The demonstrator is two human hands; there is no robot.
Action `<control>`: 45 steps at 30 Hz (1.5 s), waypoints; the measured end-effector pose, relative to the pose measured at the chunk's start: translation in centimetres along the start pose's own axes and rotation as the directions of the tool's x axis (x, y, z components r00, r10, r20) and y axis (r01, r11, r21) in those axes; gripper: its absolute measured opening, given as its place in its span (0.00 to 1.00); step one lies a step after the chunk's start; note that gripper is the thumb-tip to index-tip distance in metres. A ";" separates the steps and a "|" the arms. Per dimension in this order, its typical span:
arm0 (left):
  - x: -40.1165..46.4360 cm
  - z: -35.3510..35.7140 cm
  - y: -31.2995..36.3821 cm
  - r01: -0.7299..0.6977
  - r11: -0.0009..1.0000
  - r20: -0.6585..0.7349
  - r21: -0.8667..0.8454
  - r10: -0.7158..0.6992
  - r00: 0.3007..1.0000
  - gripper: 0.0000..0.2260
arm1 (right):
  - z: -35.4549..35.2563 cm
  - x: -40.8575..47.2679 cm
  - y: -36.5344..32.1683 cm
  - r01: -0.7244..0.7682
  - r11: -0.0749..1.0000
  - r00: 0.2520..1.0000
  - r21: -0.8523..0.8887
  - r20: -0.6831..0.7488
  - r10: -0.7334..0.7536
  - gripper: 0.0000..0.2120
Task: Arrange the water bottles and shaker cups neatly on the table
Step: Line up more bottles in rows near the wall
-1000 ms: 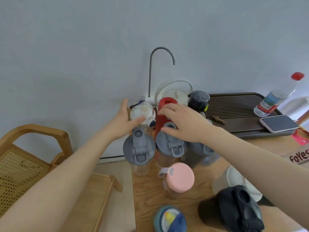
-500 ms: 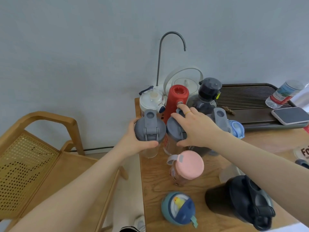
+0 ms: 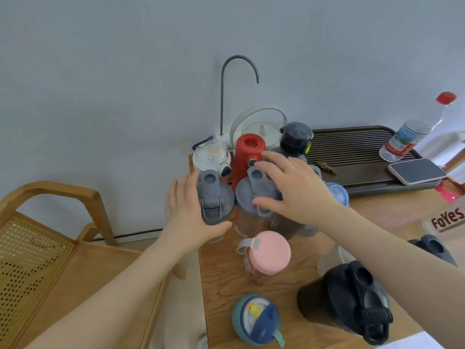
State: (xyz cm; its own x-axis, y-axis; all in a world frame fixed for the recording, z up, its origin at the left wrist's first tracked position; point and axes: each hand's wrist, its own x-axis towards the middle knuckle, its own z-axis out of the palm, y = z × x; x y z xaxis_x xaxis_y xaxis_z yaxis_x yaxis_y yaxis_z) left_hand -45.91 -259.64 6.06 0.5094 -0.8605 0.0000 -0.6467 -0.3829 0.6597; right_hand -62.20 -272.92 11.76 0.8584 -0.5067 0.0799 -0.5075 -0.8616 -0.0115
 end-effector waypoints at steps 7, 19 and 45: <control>1.6 3.0 7.0 -0.454 0.877 0.093 0.160 0.444 0.891 0.36 | -0.6 -3.7 11.2 -0.420 0.863 0.907 0.280 0.159 0.390 0.20; 3.3 10.3 14.0 -0.467 0.731 0.279 0.498 0.375 0.884 0.37 | 4.6 -4.1 13.7 -0.258 0.965 0.898 0.040 0.379 0.224 0.31; -10.2 8.8 9.3 0.271 0.927 -0.174 0.259 -0.232 0.957 0.24 | -1.8 -13.2 8.7 0.458 0.776 0.801 0.434 0.176 -0.572 0.23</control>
State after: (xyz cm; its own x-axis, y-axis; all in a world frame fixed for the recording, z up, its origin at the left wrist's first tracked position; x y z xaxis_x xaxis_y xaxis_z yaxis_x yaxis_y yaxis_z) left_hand -62.11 -257.37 5.62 0.7362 -0.6764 -0.0219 -0.6083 -0.6757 0.4164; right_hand -78.10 -273.66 12.41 0.9911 0.0817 -0.1051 0.0323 -0.9137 -0.4051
